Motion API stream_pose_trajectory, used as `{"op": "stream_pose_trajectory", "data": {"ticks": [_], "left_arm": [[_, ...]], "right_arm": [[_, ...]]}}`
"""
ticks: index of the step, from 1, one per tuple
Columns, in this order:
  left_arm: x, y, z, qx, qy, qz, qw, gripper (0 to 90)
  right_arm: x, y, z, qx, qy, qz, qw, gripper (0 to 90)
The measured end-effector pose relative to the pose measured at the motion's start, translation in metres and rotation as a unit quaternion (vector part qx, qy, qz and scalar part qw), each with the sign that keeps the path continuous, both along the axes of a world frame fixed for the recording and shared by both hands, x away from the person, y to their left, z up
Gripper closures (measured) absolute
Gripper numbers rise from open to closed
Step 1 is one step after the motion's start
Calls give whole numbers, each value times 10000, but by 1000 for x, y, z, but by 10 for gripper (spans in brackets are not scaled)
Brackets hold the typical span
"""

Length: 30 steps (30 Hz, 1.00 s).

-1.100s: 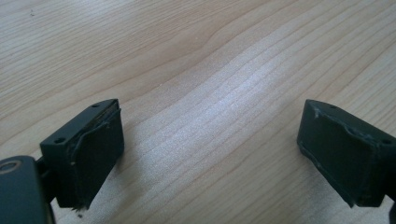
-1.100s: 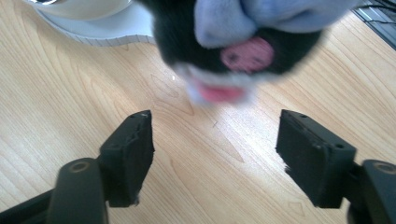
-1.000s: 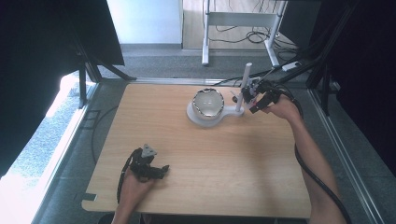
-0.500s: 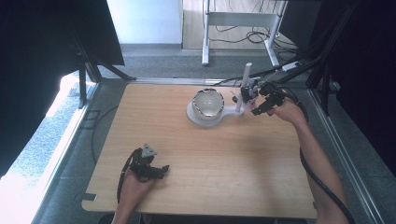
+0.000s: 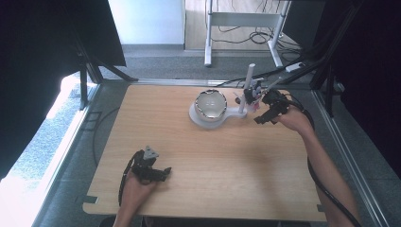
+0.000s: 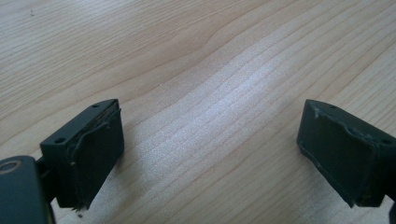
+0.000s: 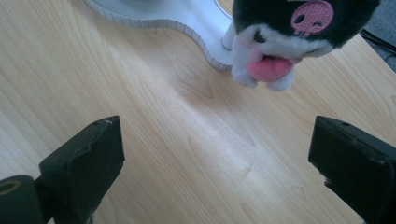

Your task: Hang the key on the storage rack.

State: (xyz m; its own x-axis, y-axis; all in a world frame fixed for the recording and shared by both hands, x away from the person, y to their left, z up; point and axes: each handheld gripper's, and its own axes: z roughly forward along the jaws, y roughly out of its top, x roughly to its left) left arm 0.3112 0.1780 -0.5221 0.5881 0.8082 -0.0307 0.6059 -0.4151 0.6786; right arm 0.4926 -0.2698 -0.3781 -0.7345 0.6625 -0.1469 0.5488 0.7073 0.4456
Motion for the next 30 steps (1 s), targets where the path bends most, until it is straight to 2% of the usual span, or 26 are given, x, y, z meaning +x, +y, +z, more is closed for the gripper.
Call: {"op": "stream_pose_trajectory", "data": {"ticks": [16,19,30], "left_arm": [[0,0,0,2,-2,-1,10000,73],[0,0,0,1,-3,-2,10000,73],[0,0,0,2,-3,0,10000,73]], "right_arm": [[-24,0,-1,146,-72,130,9998,55],[-30,1,-2,116,-96,172,9997,61],[-55,2,-4,241,-138,336,9990,71]]}}
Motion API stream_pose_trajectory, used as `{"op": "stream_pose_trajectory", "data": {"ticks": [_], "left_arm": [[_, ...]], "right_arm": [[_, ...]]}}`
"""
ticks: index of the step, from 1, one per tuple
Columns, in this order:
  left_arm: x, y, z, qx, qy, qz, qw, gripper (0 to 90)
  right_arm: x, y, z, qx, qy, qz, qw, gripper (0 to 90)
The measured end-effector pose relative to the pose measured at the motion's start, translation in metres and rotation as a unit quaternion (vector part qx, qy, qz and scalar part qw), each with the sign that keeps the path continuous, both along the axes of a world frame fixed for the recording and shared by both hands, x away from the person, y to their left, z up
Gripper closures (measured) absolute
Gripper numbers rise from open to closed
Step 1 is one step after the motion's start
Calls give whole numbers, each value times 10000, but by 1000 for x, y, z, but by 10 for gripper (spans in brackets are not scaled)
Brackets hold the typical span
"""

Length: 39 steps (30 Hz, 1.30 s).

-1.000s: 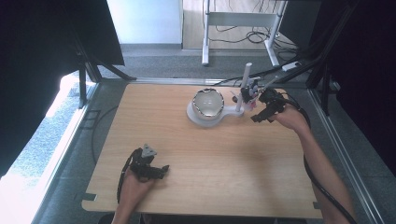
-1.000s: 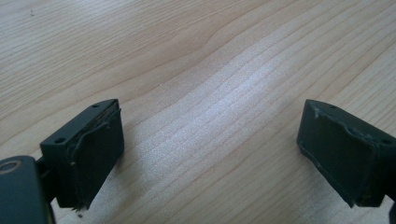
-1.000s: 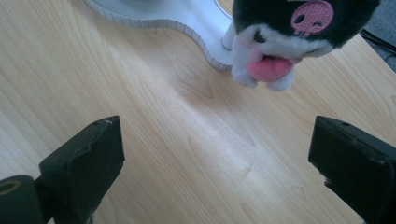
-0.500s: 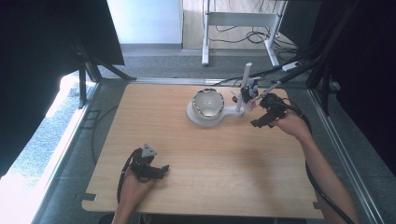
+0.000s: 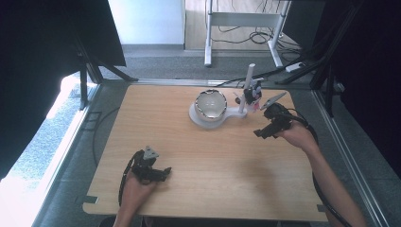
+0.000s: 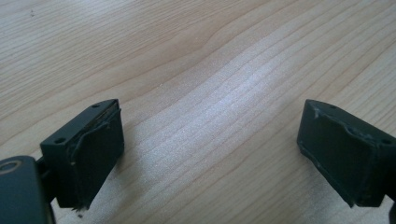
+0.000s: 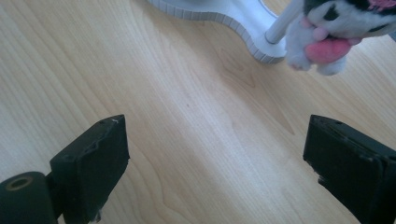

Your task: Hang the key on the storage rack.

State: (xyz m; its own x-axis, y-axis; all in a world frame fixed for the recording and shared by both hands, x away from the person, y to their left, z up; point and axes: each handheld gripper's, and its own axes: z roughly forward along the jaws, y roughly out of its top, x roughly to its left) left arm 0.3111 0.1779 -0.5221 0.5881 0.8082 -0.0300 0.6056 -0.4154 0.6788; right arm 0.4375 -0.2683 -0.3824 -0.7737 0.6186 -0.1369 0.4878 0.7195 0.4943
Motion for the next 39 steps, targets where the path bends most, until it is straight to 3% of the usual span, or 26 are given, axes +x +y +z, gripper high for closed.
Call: {"op": "stream_pose_trajectory", "data": {"ticks": [39], "left_arm": [[0,0,0,-16,-5,12,10000,73]], "right_arm": [[-81,5,-15,40,-281,471,9985,30]]}}
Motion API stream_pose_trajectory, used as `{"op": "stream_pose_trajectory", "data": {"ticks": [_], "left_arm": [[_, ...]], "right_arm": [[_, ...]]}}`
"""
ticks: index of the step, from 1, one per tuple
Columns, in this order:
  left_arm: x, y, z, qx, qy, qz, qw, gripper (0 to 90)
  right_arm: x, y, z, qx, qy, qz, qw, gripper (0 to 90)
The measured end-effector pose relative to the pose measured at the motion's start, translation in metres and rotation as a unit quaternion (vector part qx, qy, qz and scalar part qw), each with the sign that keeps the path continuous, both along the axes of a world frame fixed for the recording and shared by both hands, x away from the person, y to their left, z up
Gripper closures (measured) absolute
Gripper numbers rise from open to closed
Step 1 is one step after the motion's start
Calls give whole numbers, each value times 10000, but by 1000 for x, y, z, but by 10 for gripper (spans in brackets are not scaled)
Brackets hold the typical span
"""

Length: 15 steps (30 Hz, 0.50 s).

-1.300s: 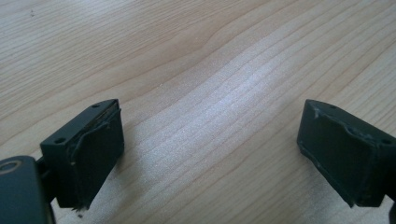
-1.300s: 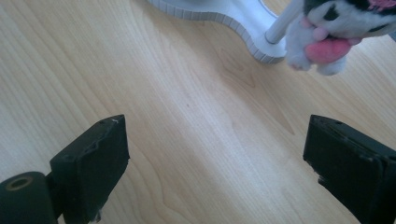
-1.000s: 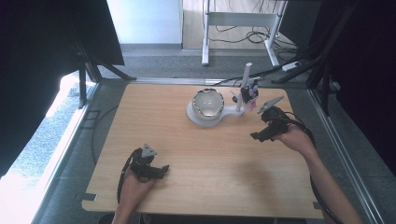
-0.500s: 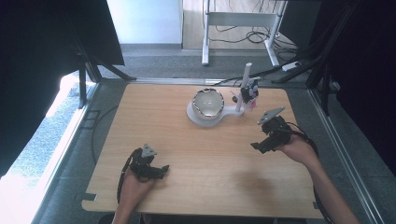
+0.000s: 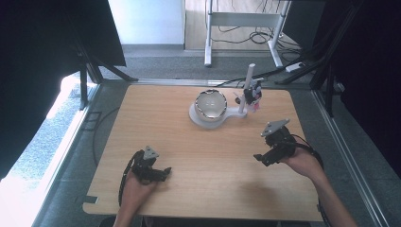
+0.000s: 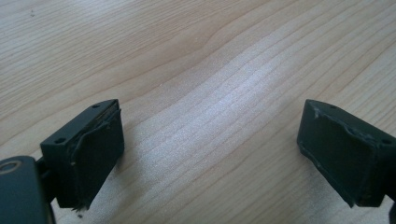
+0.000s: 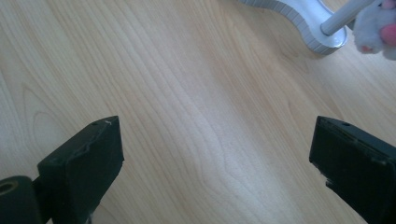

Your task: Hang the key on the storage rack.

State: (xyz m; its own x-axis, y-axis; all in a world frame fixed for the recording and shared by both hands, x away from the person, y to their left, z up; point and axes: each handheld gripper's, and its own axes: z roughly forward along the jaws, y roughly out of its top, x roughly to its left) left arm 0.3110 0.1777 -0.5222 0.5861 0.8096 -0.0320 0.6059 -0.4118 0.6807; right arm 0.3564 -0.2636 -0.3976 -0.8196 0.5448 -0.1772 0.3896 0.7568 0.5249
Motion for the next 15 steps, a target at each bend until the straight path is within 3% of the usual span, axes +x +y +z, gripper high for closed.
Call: {"op": "stream_pose_trajectory", "data": {"ticks": [15], "left_arm": [[0,0,0,20,-6,-12,10000,74]], "right_arm": [[-24,12,-25,168,111,120,9997,27]]}}
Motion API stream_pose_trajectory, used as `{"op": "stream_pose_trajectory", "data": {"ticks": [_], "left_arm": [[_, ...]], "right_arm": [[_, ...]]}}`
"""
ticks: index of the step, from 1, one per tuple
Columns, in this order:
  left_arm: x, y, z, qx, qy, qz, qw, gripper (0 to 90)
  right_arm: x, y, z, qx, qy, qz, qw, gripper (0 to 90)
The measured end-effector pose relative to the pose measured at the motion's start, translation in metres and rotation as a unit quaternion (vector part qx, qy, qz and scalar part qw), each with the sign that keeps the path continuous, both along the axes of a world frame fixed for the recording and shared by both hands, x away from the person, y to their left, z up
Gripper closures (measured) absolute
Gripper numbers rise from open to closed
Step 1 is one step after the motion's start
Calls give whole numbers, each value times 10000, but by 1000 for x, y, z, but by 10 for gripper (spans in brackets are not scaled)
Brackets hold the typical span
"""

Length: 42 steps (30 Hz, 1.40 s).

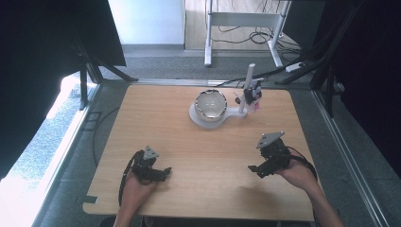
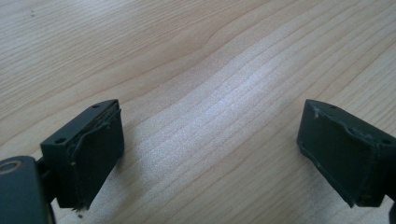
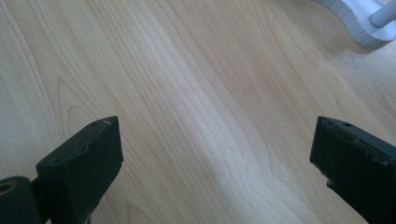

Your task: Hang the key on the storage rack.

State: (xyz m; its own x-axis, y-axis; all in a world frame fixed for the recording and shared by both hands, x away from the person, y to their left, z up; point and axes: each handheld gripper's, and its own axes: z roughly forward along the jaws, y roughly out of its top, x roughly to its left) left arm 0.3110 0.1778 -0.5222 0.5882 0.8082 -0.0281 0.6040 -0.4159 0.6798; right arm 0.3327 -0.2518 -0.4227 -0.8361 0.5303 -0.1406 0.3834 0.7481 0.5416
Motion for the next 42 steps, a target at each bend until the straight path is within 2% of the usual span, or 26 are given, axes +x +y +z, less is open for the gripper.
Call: {"op": "stream_pose_trajectory", "data": {"ticks": [15,23,29,34,36,38,40,42], "left_arm": [[0,0,0,-3,0,3,10000,73],[0,0,0,-2,-1,2,10000,74],[0,0,0,-1,-4,1,10000,74],[0,0,0,0,-5,2,10000,74],[0,0,0,-1,-7,3,10000,74],[0,0,0,-1,-8,1,10000,74],[0,0,0,-1,-10,0,10000,75],[0,0,0,-10,2,16,10000,75]], "right_arm": [[-12,9,-36,346,67,-53,9994,32],[-18,13,-55,483,-31,-176,9987,33],[-22,15,-75,567,-95,-260,9980,33],[-26,19,-89,760,-134,-299,9966,24],[-27,20,-93,920,-151,-318,9951,11],[-27,20,-95,1032,-103,-327,9941,0],[-26,21,-98,1196,46,-380,9921,0],[-26,21,-98,1195,39,-385,9921,0]]}}
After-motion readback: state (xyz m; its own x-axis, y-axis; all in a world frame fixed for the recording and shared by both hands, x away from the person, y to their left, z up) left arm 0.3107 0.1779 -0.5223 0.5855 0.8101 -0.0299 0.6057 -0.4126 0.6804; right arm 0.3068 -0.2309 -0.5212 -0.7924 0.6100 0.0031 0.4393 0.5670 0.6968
